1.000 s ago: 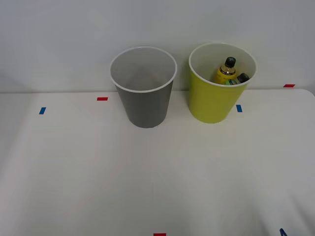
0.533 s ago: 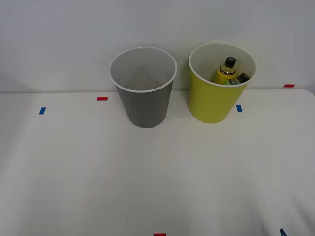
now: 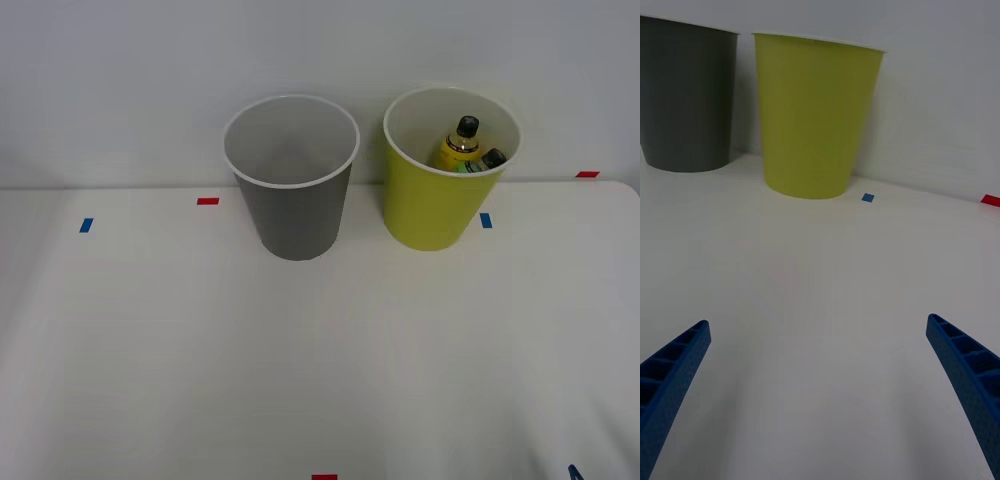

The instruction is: Put cans in the gray bin, plastic bottles in the light green bin

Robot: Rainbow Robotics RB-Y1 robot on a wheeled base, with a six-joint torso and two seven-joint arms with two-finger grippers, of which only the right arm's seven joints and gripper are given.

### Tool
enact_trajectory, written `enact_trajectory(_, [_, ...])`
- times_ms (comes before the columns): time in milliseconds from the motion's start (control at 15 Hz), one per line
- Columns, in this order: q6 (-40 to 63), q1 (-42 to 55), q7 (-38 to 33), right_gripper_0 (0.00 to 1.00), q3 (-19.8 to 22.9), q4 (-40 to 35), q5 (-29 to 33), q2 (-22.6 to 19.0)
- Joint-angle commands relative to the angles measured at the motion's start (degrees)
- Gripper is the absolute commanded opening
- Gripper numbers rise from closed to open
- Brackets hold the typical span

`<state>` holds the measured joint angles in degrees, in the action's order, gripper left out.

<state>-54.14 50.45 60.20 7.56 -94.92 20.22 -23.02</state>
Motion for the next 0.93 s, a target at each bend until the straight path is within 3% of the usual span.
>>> enact_trajectory(67, [-0.01, 0.0, 0.01, 1.0, 0.0, 0.0, -0.01, -0.01])
enact_trajectory(933, [-0.01, 0.0, 0.01, 1.0, 0.0, 0.0, -0.01, -0.01])
